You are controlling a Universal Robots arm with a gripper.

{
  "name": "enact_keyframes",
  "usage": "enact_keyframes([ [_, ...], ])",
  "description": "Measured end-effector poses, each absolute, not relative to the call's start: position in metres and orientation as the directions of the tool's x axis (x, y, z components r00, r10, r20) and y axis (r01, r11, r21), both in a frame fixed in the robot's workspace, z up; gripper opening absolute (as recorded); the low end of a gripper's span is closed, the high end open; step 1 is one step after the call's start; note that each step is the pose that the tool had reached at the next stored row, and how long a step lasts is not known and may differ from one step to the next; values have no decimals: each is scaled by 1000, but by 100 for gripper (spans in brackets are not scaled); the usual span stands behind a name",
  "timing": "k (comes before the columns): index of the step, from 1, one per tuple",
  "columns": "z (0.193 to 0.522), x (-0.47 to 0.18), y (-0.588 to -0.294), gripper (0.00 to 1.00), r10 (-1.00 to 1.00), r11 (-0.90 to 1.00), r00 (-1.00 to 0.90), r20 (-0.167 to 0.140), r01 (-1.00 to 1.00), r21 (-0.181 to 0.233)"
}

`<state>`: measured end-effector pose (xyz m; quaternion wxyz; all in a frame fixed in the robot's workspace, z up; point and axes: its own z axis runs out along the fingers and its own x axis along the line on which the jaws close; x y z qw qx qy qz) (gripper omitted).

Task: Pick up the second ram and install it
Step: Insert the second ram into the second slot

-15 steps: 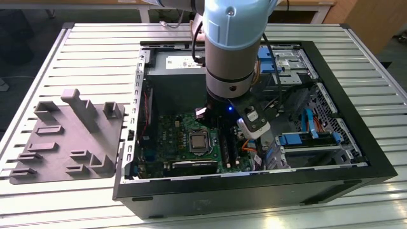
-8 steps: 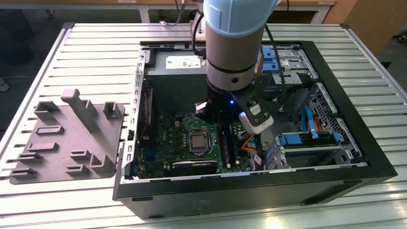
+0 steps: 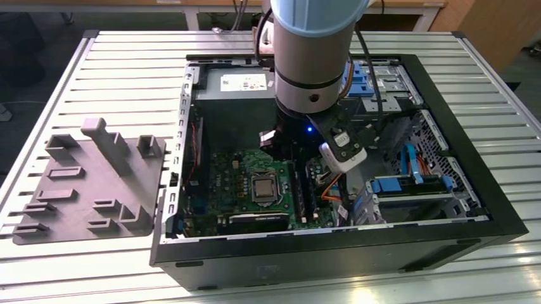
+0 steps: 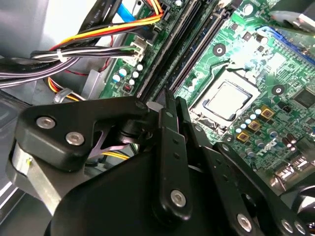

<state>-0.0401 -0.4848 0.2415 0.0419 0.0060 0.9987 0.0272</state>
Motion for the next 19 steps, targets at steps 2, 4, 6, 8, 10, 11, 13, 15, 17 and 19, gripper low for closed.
enact_keyframes([
  [2,242,-40,-485,19,14,998,-996,-83,10,55],
  [4,242,-40,-485,19,14,998,-996,-83,10,55],
  [6,242,-40,-485,19,14,998,-996,-84,10,55],
  [8,242,-40,-485,19,14,998,-996,-84,10,55],
  [10,242,-40,-485,19,14,998,-996,-84,10,55],
  [11,242,-40,-485,19,14,998,-996,-84,10,55],
  [13,242,-40,-485,17,14,998,-996,-84,10,55],
  [15,242,-40,-485,11,14,998,-996,-84,10,55],
  [17,242,-40,-485,11,14,998,-996,-84,10,55],
  [19,242,-40,-485,11,14,998,-996,-84,10,55],
])
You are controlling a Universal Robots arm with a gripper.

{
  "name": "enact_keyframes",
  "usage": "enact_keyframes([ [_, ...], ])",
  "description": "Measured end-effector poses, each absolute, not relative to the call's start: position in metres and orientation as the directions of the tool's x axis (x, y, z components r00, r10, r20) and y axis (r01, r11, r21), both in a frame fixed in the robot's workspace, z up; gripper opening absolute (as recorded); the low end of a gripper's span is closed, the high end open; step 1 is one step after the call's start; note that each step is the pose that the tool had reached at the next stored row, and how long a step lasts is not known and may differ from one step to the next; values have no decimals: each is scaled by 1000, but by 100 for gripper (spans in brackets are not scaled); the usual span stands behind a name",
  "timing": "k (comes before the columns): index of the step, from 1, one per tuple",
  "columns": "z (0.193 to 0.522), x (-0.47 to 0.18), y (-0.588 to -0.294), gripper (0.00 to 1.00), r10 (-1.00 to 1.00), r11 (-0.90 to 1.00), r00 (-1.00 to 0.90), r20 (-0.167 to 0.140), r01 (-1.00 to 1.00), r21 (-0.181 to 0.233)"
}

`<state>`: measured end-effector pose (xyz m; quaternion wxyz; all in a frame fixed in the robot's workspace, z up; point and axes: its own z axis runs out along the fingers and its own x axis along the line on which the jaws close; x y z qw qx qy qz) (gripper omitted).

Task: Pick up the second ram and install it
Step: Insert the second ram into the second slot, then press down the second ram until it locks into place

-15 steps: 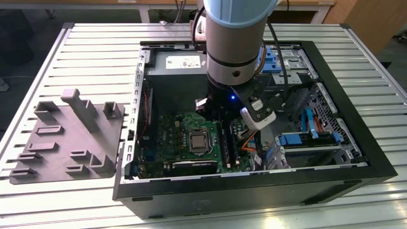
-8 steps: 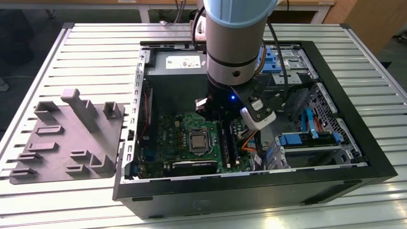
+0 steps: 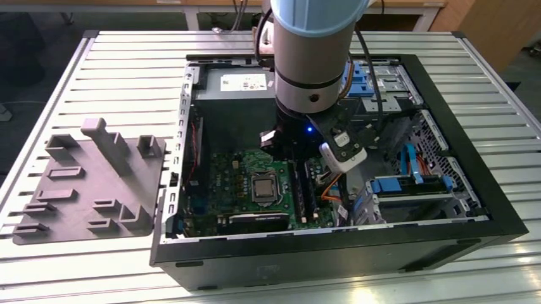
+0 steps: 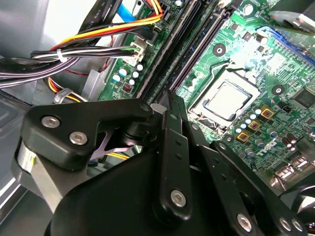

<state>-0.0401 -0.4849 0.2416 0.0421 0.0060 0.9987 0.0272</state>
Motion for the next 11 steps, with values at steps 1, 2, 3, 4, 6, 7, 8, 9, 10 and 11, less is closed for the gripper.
enact_keyframes([
  [1,242,-40,-485,11,16,998,-996,-84,11,55],
  [2,242,-40,-485,11,22,998,-996,-84,18,55],
  [3,242,-40,-485,11,30,998,-996,-84,26,55],
  [4,242,-40,-485,11,33,998,-996,-84,28,55],
  [6,242,-40,-485,11,40,998,-996,-84,36,55],
  [7,241,-40,-485,11,47,998,-995,-84,43,55],
  [8,241,-40,-485,11,47,998,-995,-84,43,55],
  [9,241,-40,-484,11,47,998,-995,-84,43,56],
  [10,241,-40,-484,11,47,998,-995,-84,43,56],
  [11,241,-40,-484,11,47,998,-995,-84,43,56],
])
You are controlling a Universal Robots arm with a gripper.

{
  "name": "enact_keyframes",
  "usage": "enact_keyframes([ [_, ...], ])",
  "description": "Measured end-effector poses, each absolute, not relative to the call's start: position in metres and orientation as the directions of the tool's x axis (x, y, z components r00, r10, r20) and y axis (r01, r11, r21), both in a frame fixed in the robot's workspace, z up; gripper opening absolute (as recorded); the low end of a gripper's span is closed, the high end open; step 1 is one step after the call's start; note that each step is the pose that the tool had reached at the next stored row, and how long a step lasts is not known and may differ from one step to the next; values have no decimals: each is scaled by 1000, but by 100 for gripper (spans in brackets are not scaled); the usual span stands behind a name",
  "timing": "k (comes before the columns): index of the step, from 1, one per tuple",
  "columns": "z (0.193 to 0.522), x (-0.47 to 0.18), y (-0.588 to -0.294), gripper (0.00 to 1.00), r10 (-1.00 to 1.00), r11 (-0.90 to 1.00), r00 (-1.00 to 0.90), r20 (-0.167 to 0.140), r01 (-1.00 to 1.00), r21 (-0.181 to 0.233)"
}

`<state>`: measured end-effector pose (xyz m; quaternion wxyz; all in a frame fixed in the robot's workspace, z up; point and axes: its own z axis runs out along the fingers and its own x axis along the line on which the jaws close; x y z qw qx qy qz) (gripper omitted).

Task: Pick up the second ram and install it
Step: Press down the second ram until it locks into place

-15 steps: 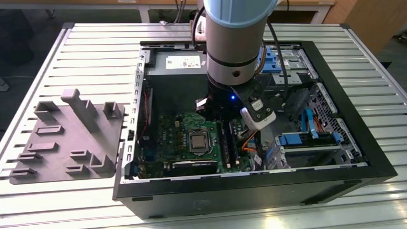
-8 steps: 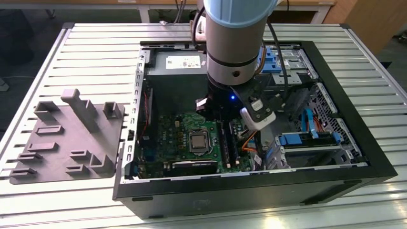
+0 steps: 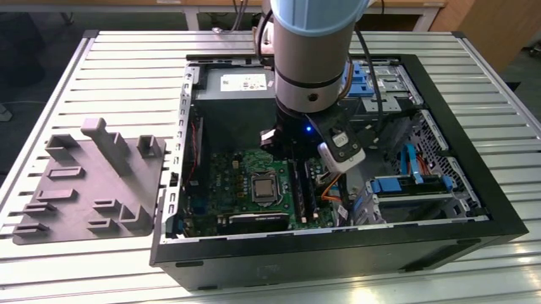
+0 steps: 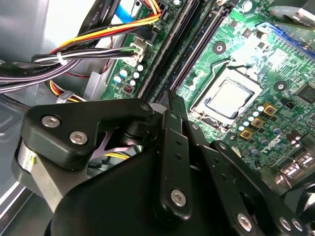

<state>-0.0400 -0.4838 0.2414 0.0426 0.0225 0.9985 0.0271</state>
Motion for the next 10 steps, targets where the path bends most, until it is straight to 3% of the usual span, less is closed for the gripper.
enact_keyframes([
  [10,241,-40,-480,11,47,998,-995,-84,43,56],
])
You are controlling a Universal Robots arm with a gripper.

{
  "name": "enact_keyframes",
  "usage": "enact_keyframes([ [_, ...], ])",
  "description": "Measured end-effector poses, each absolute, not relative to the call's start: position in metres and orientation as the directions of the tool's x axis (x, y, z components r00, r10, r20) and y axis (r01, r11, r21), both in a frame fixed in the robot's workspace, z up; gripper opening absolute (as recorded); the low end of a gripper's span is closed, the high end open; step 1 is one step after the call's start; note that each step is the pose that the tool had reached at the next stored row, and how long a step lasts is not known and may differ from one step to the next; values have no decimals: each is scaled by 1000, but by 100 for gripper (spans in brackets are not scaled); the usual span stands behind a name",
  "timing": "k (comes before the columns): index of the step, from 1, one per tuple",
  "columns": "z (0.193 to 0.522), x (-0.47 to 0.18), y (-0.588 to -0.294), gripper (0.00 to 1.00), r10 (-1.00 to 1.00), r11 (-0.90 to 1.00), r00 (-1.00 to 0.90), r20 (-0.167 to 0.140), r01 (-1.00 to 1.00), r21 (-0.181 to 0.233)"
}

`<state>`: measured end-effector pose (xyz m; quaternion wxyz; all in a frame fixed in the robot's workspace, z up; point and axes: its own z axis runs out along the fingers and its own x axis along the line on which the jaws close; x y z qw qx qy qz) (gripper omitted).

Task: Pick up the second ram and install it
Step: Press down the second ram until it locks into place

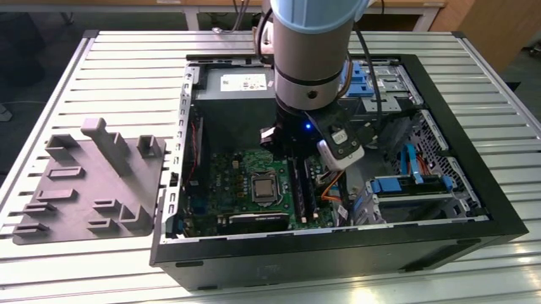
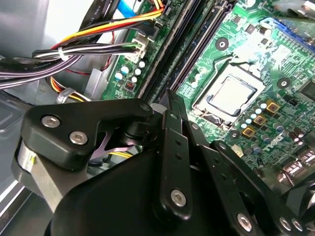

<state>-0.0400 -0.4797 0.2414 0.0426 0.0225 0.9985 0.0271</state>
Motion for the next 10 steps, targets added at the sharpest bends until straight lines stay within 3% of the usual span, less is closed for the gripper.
enact_keyframes([
  [10,241,-40,-477,11,47,998,-995,-84,43,56],
])
